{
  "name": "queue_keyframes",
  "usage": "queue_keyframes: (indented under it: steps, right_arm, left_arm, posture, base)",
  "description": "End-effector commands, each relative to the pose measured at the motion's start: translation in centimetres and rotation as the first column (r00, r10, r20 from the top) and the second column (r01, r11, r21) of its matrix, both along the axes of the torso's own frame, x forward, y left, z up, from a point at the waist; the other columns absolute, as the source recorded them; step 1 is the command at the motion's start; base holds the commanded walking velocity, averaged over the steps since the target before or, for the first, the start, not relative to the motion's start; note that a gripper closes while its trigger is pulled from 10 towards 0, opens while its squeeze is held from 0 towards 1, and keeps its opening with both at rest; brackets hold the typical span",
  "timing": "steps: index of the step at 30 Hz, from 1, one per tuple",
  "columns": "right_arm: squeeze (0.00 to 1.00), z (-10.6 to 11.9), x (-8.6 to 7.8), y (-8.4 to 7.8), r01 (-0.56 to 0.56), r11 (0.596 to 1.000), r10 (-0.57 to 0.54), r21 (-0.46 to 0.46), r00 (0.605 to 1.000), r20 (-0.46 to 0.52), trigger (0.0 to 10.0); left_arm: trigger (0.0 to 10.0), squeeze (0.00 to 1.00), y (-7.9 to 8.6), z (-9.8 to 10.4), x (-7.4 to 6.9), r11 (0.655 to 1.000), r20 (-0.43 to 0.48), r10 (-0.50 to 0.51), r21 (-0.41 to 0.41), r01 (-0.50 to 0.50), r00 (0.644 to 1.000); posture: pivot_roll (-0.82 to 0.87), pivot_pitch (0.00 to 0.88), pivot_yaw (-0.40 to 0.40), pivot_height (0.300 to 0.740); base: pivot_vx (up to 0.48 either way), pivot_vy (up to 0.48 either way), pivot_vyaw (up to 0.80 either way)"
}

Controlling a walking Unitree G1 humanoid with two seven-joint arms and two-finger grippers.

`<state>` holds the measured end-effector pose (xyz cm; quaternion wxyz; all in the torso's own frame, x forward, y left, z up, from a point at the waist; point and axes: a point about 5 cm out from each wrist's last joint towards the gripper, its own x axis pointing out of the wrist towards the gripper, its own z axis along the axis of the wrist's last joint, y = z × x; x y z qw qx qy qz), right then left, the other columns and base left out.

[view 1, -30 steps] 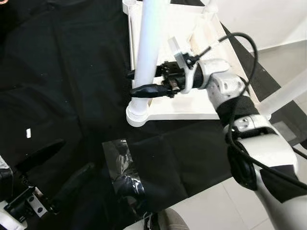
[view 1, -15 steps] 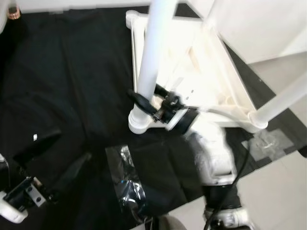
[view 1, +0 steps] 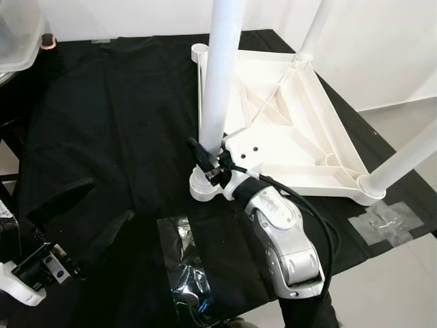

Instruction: Building children table

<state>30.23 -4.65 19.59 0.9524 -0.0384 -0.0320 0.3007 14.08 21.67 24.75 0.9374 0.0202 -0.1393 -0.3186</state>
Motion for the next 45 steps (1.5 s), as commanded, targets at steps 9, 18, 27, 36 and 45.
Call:
queue_keyframes:
  steps: [9,18,27,36,45]
  right_arm:
    - [0.99,5.8,3.1,-2.1,-0.432,0.889,0.452,-0.15,0.879,0.15,10.0]
    - [0.0,10.5,6.3,-4.1,-0.62,0.746,0.658,-0.242,0.742,0.126,10.0]
    - [0.0,13.1,7.1,-3.9,-0.708,0.674,0.738,-0.21,0.656,0.155,0.0]
    - [0.0,12.7,7.0,-4.6,-0.775,0.593,0.804,-0.217,0.582,0.118,0.0]
    - [0.0,7.5,5.0,-5.8,-0.826,0.54,0.841,-0.163,0.538,0.06,0.0]
  left_arm:
    - [10.0,0.0,-0.5,-0.3,-0.2,1.0,-0.02,-0.016,0.006,0.016,1.0]
    - [10.0,0.0,-0.7,-0.3,-0.8,1.0,-0.032,-0.007,0.005,0.007,0.999]
    - [10.0,0.0,-0.8,-0.2,-1.2,1.0,-0.038,0.01,0.008,-0.01,0.999]
    - [10.0,0.0,-0.7,-0.2,-1.1,1.0,-0.037,0.013,0.009,-0.013,0.999]
    - [10.0,0.0,-0.6,-0.2,-0.9,1.0,-0.032,0.006,0.009,-0.006,0.999]
  posture:
    - [0.17,0.312,-0.145,0.74]
    - [0.19,0.341,-0.161,0.74]
    - [0.21,0.347,-0.175,0.74]
    - [0.2,0.338,-0.169,0.74]
    - [0.18,0.326,-0.159,0.74]
  base:
    - [0.0,0.0,0.0]
    - [0.0,0.0,0.0]
    - [0.0,0.0,0.0]
    - [0.0,0.0,0.0]
    - [0.0,0.0,0.0]
